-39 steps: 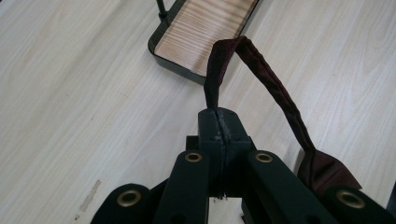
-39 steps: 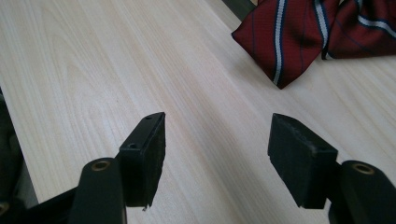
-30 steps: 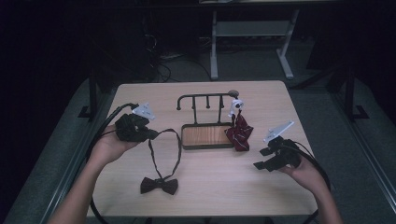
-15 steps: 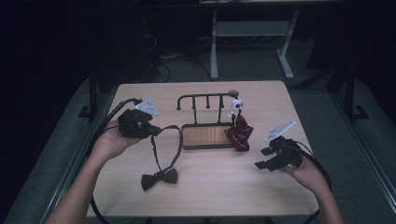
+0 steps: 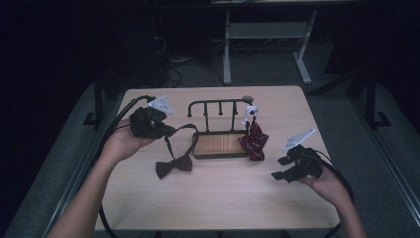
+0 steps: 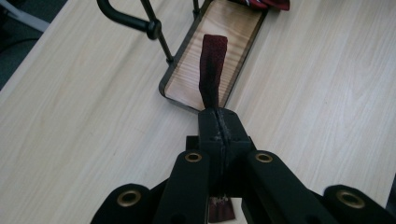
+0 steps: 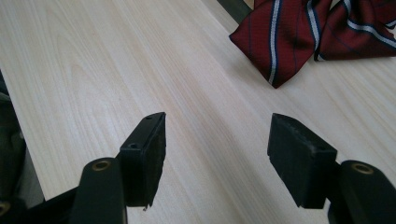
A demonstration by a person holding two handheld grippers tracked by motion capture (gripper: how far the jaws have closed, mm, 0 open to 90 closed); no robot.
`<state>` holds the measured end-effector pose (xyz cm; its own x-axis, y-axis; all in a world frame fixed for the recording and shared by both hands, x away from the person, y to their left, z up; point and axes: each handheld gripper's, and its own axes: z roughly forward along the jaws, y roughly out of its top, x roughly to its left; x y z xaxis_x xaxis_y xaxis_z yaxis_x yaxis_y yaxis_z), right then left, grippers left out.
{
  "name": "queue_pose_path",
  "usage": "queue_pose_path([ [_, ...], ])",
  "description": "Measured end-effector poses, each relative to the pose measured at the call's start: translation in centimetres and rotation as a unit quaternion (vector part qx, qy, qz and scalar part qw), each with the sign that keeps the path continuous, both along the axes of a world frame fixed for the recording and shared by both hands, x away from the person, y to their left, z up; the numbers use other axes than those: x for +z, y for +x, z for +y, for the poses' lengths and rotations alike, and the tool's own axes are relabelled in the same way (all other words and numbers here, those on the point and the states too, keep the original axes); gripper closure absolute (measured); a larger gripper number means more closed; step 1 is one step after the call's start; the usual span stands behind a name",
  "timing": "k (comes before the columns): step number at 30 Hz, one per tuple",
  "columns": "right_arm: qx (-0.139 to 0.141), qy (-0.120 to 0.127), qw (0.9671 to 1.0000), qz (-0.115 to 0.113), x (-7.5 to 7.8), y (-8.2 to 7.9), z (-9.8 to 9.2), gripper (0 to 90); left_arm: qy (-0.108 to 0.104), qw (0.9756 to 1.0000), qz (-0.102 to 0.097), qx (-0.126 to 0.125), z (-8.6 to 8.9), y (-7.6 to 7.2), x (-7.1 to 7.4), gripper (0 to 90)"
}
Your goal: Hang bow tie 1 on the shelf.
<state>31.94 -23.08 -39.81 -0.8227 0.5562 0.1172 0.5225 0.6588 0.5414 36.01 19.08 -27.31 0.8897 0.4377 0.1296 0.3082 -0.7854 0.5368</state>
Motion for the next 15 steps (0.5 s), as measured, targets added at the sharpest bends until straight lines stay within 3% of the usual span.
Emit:
queue_pose_path([
  [15, -0.002, 0.0, 1.0, -0.009, 0.4, -0.2, -0.4, 37.0, 0.008, 0.9999, -0.005, 0.006, -1.0, 1.7, 1.6, 89.7],
])
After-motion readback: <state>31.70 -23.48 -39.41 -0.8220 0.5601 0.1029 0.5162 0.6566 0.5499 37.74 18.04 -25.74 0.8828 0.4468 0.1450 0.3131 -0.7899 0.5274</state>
